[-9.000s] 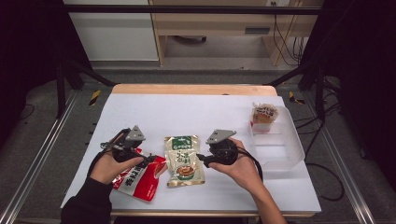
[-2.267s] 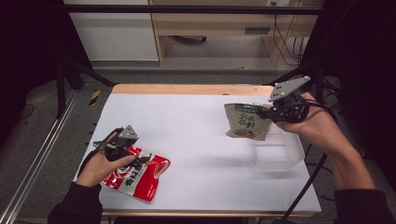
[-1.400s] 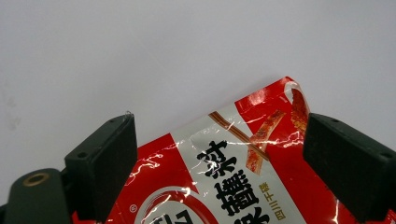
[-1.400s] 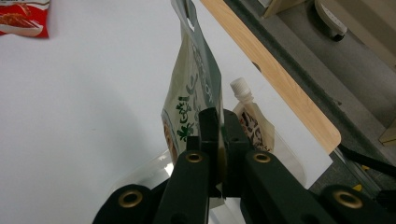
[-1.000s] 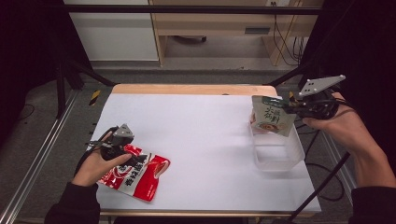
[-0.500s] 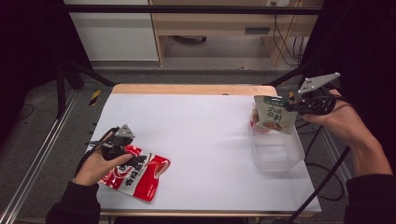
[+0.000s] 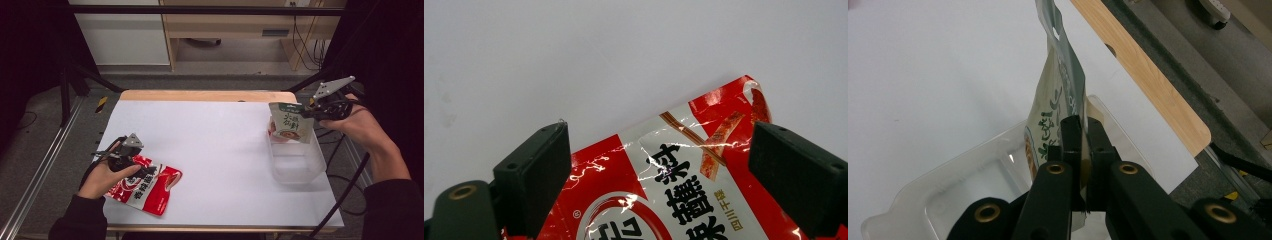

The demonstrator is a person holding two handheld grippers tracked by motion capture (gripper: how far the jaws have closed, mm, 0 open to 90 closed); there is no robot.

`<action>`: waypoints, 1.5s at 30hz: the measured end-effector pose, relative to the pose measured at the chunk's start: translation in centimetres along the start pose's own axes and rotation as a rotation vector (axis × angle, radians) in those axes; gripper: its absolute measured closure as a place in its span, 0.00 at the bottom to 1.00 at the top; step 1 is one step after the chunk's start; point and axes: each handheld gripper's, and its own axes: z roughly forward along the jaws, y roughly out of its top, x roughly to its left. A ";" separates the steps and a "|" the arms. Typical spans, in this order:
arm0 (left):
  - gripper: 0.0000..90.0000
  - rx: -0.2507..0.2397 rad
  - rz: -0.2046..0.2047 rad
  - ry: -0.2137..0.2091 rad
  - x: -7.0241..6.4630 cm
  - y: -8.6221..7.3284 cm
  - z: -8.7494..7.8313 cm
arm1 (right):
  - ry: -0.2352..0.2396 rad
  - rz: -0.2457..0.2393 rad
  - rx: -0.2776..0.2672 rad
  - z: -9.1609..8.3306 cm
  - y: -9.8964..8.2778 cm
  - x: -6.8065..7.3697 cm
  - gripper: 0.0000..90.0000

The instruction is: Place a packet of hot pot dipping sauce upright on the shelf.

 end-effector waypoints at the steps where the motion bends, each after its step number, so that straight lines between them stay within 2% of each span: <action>1: 0.12 0.000 0.000 0.001 0.0 0.0 0.0 | -0.001 0.003 0.003 0.1 0.1 0.1 1.00; 15: 0.11 -0.003 0.000 0.003 0.1 -0.1 -0.1 | 0.009 -0.013 0.012 1.3 0.2 0.5 1.00; 31: 0.11 -0.003 -0.001 0.003 -0.1 0.0 -0.1 | 0.034 0.023 -0.006 2.8 -1.8 0.8 1.00; 35: 0.12 -0.004 -0.006 0.002 0.0 0.0 0.0 | 0.040 0.052 -0.015 3.3 -2.8 0.7 1.00; 40: 0.12 -0.002 -0.006 0.000 0.0 0.0 0.0 | 0.025 0.142 -0.027 3.3 -4.5 -0.3 0.99; 45: 0.12 -0.007 -0.007 0.004 0.0 0.0 -0.1 | -0.001 0.200 -0.016 3.3 -5.9 -1.1 0.99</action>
